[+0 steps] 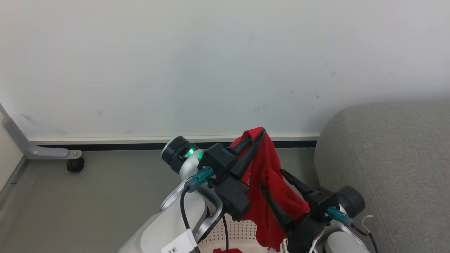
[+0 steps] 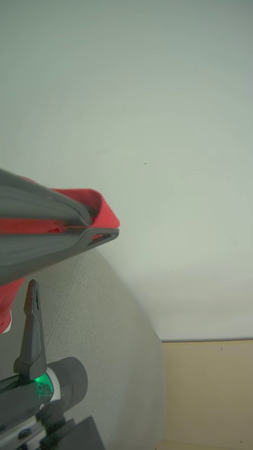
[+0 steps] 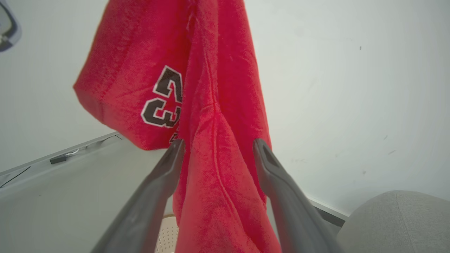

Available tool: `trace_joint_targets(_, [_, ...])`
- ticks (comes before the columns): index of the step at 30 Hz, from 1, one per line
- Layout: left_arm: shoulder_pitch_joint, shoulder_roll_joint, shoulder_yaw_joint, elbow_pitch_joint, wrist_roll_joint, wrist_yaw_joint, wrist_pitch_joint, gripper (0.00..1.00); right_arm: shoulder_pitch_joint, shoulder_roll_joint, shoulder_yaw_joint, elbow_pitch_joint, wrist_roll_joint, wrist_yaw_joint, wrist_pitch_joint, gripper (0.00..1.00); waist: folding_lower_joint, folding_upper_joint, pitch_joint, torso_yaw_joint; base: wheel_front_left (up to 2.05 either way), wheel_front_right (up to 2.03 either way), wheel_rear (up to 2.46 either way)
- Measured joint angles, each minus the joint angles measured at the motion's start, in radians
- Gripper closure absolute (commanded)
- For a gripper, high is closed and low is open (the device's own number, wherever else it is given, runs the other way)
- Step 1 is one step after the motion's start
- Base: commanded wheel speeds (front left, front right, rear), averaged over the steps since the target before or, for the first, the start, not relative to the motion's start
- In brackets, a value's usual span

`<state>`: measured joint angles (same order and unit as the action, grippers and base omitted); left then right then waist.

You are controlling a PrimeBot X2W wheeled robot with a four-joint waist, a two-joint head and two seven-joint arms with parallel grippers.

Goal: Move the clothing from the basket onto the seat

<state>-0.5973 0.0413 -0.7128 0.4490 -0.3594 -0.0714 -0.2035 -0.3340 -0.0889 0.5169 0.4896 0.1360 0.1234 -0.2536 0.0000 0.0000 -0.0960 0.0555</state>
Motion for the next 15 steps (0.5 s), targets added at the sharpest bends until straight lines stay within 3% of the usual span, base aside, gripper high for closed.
trace_joint_targets(7, [-0.041,0.001,-0.080,-0.053,-0.042,0.023,0.017,1.00,-0.062,-0.009,0.061,0.086,-0.002,0.000,0.015,0.00,0.0000,0.0000,0.008,0.027,0.00,0.00,0.00])
trace_joint_targets(8, [-0.042,0.000,-0.085,-0.057,-0.054,0.028,0.017,1.00,-0.065,-0.008,0.075,0.095,0.003,0.000,0.015,0.15,0.0000,0.0000,0.009,0.031,0.00,0.00,0.00])
trace_joint_targets(9, [-0.043,0.001,-0.089,-0.061,-0.061,0.029,0.018,1.00,-0.067,-0.007,0.088,0.103,0.008,0.000,0.015,0.53,0.0000,0.0000,0.010,0.035,0.00,0.00,0.00])
trace_joint_targets(10, [-0.045,0.002,-0.092,-0.066,-0.063,0.030,0.019,1.00,-0.067,-0.007,0.098,0.110,0.014,0.000,0.015,0.61,0.0000,0.0001,0.011,0.039,0.00,0.00,0.00])
trace_joint_targets(11, [-0.047,0.001,-0.093,-0.068,-0.063,0.035,0.021,1.00,-0.067,-0.006,0.109,0.120,0.020,0.000,0.015,0.84,0.0000,0.0000,0.013,0.042,0.00,0.00,0.00])
trace_joint_targets(12, [-0.049,0.001,-0.091,-0.069,-0.063,0.037,0.022,1.00,-0.068,-0.006,0.121,0.129,0.026,0.000,0.015,1.00,0.0000,0.0001,0.014,0.046,0.00,0.00,0.00])
trace_joint_targets(15, [-0.049,0.002,-0.081,-0.064,-0.063,0.045,0.025,1.00,-0.072,-0.004,0.139,0.143,0.052,0.000,0.015,1.00,0.0000,0.0000,0.017,0.051,0.00,0.00,0.00])
